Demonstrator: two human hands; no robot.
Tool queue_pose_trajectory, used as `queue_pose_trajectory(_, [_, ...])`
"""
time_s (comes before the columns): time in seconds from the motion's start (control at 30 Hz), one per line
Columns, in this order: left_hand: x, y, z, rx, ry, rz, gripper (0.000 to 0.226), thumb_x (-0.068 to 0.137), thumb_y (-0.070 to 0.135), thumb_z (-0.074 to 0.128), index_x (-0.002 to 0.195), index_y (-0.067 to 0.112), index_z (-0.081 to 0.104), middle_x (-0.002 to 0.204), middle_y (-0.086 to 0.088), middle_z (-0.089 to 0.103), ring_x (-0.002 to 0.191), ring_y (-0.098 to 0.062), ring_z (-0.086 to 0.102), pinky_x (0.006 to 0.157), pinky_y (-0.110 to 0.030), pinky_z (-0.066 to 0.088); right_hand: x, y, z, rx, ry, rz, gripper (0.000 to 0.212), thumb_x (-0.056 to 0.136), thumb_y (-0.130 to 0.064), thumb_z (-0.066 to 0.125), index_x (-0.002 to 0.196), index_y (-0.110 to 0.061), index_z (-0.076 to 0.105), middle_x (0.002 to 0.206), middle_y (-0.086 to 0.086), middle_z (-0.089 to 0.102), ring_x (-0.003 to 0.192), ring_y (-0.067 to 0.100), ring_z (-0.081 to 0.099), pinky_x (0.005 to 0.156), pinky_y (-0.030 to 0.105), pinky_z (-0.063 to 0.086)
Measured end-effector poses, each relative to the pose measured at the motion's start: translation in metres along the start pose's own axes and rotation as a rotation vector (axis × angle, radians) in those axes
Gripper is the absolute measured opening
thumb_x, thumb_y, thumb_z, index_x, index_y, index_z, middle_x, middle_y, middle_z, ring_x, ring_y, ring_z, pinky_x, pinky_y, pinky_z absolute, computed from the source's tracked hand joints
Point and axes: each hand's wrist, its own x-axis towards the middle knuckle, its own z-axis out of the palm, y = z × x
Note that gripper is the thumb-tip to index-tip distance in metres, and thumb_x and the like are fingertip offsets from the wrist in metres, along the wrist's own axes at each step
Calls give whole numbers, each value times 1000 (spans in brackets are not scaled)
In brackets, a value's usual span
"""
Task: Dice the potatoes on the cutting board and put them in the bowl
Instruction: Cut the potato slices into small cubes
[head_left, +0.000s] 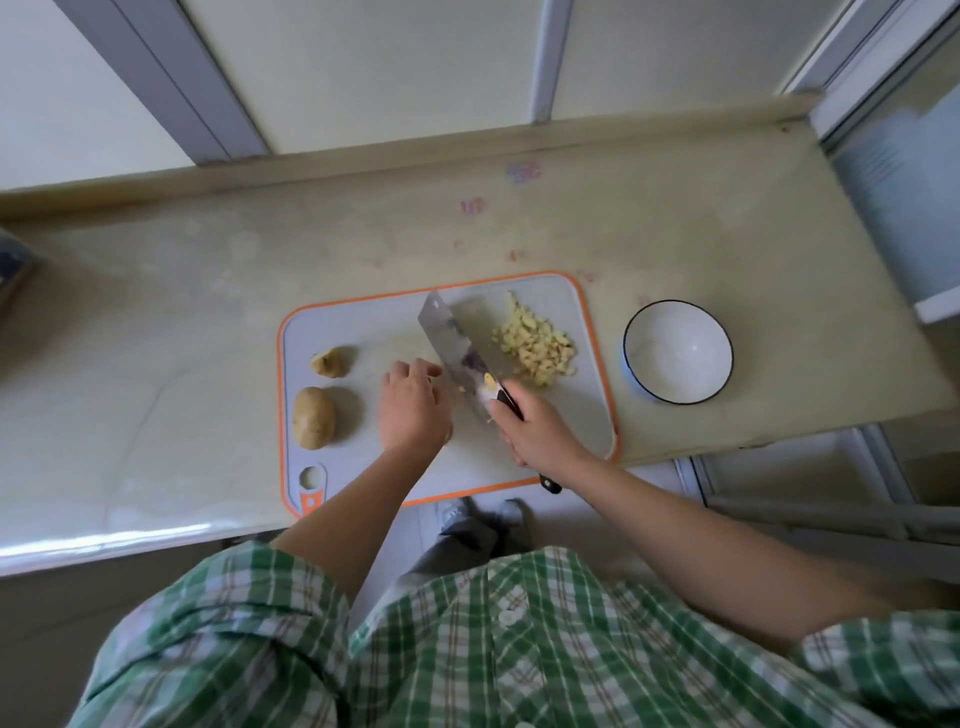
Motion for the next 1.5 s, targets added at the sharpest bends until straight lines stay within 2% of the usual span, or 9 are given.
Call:
queue_pose_trajectory(0.2, [-5,-2,6,34,6,39,30,91,13,50,120,13,59,122,-13,52,115,-30,46,93,-35,38,1,29,-36,-38,248,91,30,97,-30,45,71,-44,45,51,-8,39,39,13,35,48,30,30])
queue_pose_trajectory(0.5, [-12,11,14,75,8,250,38,85,5,51,119,12,65,108,-16,53,106,-34,47,88,-41,43,-2,19,-30,-195,190,25,24,98,-32,46,75,-29,40,60,0,47,52,20,43,54,35,36])
queue_pose_trajectory(0.57, [-14,14,14,80,23,357,43,83,5,54,123,18,64,108,-16,52,101,-35,48,84,-41,46,-5,16,-37,-123,225,72,21,94,-37,44,78,-25,40,60,2,44,49,21,40,52,37,34])
queue_pose_trajectory(0.7, [-18,26,24,233,-22,532,58,88,16,54,143,31,44,126,-15,45,109,-35,44,88,-43,40,-11,5,-45,151,216,122,23,100,-28,43,79,-21,39,58,2,37,39,17,31,40,23,26])
queue_pose_trajectory(0.93, [-7,49,33,286,-125,393,54,98,30,38,150,24,25,140,-11,30,125,-31,30,99,-38,30,-25,-5,-55,238,266,123,22,102,-21,41,82,-14,37,59,4,34,40,17,30,37,21,25])
queue_pose_trajectory(1.07, [-6,52,31,273,-99,512,45,96,26,43,140,21,44,133,-10,39,122,-29,35,98,-37,31,-23,-3,-59,195,286,95,21,102,-22,42,84,-11,37,59,4,33,40,17,28,36,21,25])
queue_pose_trajectory(1.2, [1,38,22,177,29,389,29,91,18,55,116,12,68,114,-12,54,108,-32,45,90,-39,38,-15,0,-55,37,252,56,23,99,-25,44,79,-15,38,58,5,39,37,18,37,38,24,30])
queue_pose_trajectory(1.33, [4,17,15,163,32,342,28,87,12,57,112,8,70,106,-15,57,103,-36,47,89,-43,42,-4,2,-48,-94,210,71,21,98,-28,45,85,-11,43,62,7,44,40,20,44,37,20,32])
queue_pose_trajectory(1.5, [3,4,5,172,65,248,32,86,17,58,117,10,65,111,-15,56,106,-36,47,89,-42,39,-2,0,-55,-6,207,81,17,96,-21,43,81,-13,41,55,1,43,36,20,42,39,24,33])
